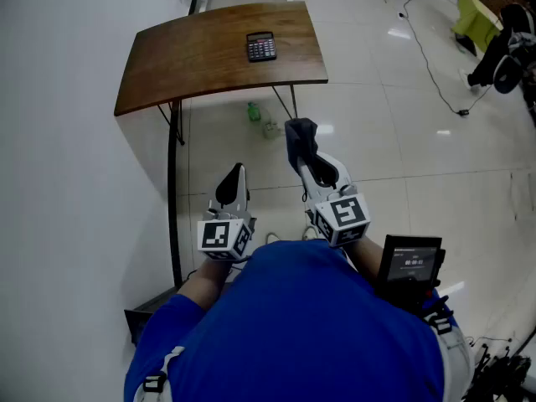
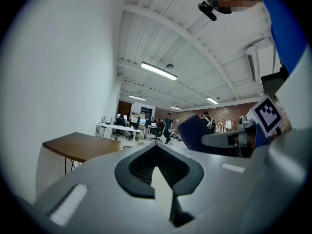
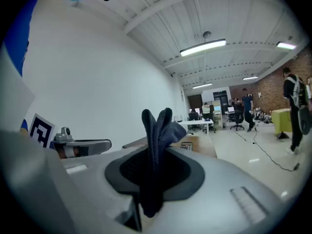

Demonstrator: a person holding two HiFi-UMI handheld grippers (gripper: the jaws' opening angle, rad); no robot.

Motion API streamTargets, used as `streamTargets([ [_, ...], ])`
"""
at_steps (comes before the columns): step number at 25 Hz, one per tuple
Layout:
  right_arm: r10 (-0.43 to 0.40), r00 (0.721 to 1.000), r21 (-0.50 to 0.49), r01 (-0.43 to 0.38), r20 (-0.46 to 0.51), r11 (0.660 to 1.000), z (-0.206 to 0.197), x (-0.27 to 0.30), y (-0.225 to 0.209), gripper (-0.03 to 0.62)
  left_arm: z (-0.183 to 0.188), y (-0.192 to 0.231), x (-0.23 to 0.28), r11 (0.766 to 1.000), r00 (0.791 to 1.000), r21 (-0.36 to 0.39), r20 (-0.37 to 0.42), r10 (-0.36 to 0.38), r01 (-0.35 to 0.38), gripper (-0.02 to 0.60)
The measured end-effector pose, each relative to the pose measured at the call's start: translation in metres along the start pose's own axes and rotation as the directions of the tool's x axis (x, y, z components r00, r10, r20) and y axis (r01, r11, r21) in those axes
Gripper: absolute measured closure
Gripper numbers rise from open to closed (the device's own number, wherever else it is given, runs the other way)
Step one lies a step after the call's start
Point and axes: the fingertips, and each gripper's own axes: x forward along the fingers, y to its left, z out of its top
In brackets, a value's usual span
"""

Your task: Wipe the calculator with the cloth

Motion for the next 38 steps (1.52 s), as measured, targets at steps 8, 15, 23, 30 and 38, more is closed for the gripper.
streamTargets([
  [8, -0.002, 1.0, 0.01, 0.002, -0.012, 1.0, 0.007, 0.004, 0.014, 0.522, 0.015, 0.013, -0.007, 1.0, 1.0, -0.016, -0.004, -0.008, 0.008, 0.577],
  [15, -0.013, 1.0, 0.024, 0.013, -0.011, 1.0, 0.015, 0.003, 0.006, 0.522, 0.021, 0.011, -0.005, 1.0, 1.0, -0.019, -0.006, 0.006, -0.006, 0.576],
  [23, 0.001, 1.0, 0.037, -0.001, -0.004, 0.999, 0.005, 0.079, -0.021, 0.522, 0.009, 0.058, 0.06, 1.0, 1.0, -0.013, -0.005, 0.025, -0.026, 0.575],
  [30, 0.0, 1.0, 0.053, 0.0, 0.005, 0.999, 0.007, 0.151, -0.082, 0.522, -0.002, 0.081, 0.151, 1.0, 0.999, 0.001, -0.02, 0.028, -0.028, 0.576],
  [38, 0.035, 0.999, 0.076, -0.034, -0.012, 0.997, 0.016, 0.219, -0.156, 0.522, 0.003, 0.089, 0.252, 0.998, 0.998, 0.015, -0.035, 0.058, -0.057, 0.575],
])
